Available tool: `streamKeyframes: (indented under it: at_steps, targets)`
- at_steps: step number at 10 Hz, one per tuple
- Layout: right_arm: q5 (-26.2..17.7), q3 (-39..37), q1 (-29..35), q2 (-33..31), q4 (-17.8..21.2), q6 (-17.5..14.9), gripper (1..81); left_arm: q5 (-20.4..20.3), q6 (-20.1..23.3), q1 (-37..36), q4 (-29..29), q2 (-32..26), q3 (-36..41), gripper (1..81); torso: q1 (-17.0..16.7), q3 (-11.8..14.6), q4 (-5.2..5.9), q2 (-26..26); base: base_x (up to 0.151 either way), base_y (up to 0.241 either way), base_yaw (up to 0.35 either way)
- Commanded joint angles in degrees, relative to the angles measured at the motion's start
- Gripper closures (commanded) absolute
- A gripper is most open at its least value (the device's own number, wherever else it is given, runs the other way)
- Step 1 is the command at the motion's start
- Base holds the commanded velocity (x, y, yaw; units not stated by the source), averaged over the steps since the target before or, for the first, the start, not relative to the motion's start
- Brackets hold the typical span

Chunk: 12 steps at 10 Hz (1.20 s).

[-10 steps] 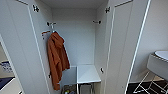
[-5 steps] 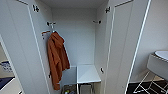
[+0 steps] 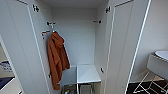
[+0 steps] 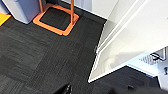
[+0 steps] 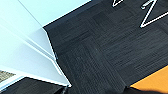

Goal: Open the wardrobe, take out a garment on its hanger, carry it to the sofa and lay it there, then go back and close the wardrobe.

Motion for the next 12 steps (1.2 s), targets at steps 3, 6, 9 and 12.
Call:
streamKeyframes:
  at_steps: [3, 6, 9, 12]
  targets:
    - [-14.12, -4.28, 20.63, -5.15, -0.52, 0.04, 1.0, 15.67, -5.33, -23.11, 1.82, -10.87, -5.25, 1.0, 0.05, -0.02, 0.00, 0.02, 0.000, 0.000, 0.000]
    - [-14.75, -4.11, 24.24, -4.10, -0.43, 0.04, 1.0, 23.85, -5.33, -33.40, 3.94, -9.91, -1.04, 1.0, 0.09, -0.57, 0.00, 0.05, 0.000, 0.000, 0.000]
    - [-15.45, 1.76, 28.02, -3.39, 4.91, 0.56, 1.0, 30.36, -5.33, -40.44, 4.12, -4.21, 0.99, 1.0, 0.15, -3.08, 0.00, 0.09, 0.000, 0.000, 0.000]
    - [-15.63, 10.10, 31.01, -0.93, 12.21, 0.48, 1.0, 32.21, -5.33, -42.12, 3.06, 3.96, 0.91, 1.0, 0.15, -3.17, 0.00, 0.11, 0.000, 0.000, 0.000]
